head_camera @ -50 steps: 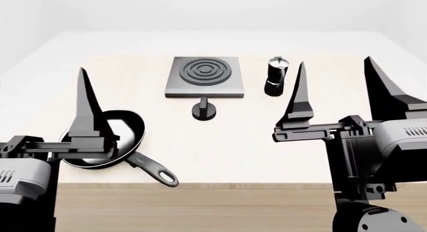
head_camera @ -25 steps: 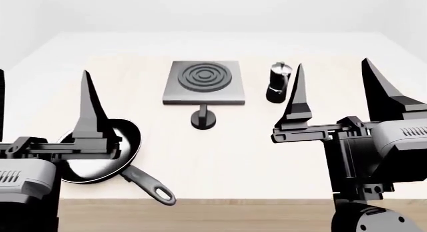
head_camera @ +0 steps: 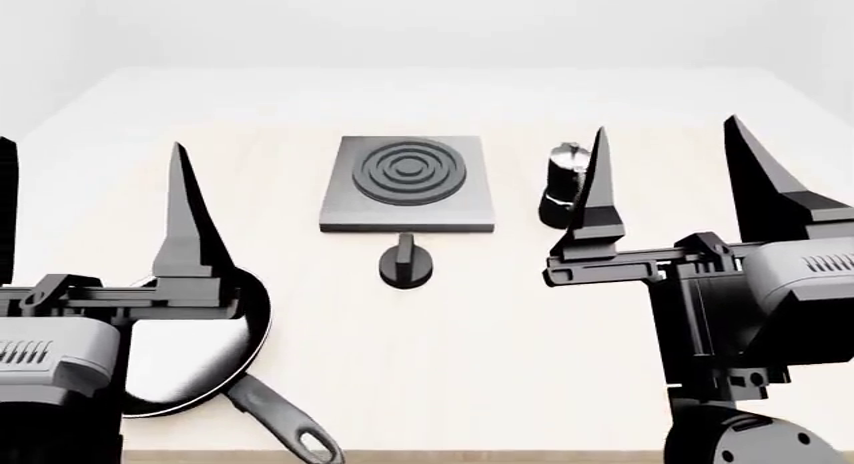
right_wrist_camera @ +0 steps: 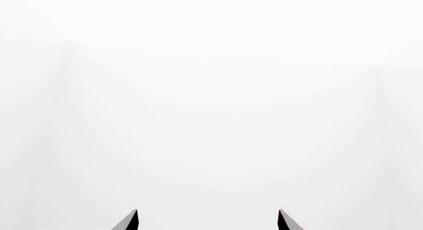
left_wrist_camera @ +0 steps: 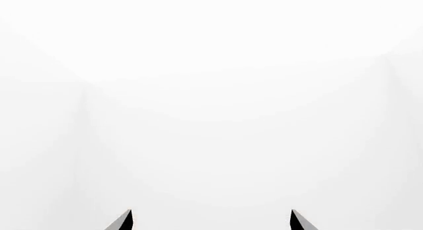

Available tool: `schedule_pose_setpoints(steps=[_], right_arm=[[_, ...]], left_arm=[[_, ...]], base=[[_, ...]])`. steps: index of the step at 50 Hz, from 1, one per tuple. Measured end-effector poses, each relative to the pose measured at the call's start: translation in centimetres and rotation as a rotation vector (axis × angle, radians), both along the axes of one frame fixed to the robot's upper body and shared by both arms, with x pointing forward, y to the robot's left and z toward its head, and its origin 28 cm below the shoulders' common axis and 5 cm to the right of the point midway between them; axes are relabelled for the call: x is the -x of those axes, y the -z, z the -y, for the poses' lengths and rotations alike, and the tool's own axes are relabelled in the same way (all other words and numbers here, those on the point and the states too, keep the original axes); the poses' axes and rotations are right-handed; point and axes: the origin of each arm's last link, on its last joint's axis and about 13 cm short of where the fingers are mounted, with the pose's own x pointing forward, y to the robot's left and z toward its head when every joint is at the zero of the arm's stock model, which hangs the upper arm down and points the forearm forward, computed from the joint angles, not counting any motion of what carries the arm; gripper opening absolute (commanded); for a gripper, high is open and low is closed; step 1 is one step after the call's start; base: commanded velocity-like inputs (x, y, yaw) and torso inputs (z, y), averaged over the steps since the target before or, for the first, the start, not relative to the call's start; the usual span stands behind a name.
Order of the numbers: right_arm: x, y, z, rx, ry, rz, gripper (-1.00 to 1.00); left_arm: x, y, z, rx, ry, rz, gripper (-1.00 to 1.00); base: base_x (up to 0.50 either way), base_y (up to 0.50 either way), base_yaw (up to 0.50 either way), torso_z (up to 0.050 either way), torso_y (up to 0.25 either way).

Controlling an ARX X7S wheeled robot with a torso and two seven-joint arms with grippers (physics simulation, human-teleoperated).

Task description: Turn on the stove and put the moka pot on it.

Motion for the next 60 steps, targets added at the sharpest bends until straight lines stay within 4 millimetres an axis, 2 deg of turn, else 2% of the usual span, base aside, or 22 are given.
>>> schedule_pose_setpoints(steps=[60], right_arm=[[0.04, -0.53, -0.25, 0.01, -0.014, 0.011, 1.0]], left_arm=[[-0.16, 0.15, 0.24, -0.005, 0.013, -0.014, 1.0]], base=[[0.21, 0.0, 0.0, 0.0, 0.0]])
